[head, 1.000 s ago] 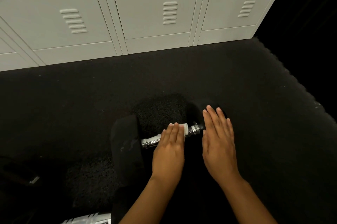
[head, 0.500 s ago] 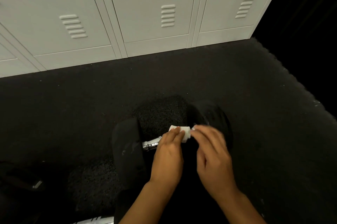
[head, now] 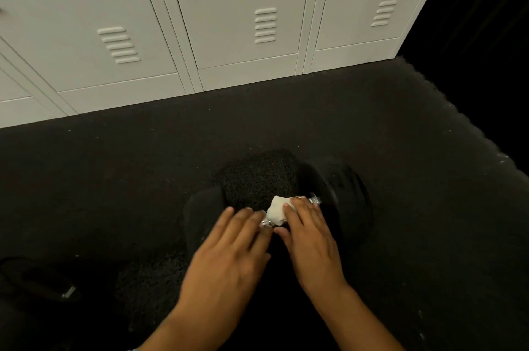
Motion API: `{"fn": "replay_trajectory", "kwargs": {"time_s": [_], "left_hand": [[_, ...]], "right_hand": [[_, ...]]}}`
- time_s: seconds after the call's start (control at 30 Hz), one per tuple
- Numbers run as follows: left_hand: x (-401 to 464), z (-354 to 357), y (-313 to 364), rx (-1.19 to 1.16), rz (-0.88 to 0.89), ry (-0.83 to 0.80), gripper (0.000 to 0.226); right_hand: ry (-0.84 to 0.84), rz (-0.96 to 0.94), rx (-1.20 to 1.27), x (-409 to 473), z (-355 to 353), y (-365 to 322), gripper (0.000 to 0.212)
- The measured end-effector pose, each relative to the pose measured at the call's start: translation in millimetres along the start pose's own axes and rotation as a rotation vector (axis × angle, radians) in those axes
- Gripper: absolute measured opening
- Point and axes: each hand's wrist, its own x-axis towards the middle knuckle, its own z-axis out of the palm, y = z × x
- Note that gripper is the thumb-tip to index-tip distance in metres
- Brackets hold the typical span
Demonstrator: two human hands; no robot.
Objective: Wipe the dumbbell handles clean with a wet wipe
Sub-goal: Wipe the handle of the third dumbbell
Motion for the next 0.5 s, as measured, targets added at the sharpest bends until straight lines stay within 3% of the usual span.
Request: {"fn": "replay_trajectory", "kwargs": {"time_s": [0.07,0.17,0.27,0.5], "left_hand": [[-11,-7,-22,0.031,-0.015,0.014,0.051],[-23,-8,-47,0.055,-0.083,-0.098,0.072],[-29,0,-51,0.001,-0.132,-0.158,0.079],[-32,13,-42,-0.05,-0.171,-0.082,0.09]], "right_hand": [[-0.002,-0.016,0.059,8,-3,-1,0.029],[-0.003,-0.086,0.126,12,-1,5,0.009],[0.054,-0.128,0.132,0,2,10,0.023],[0.064,-0.037,0.038,4,11,-1,0.04]]}}
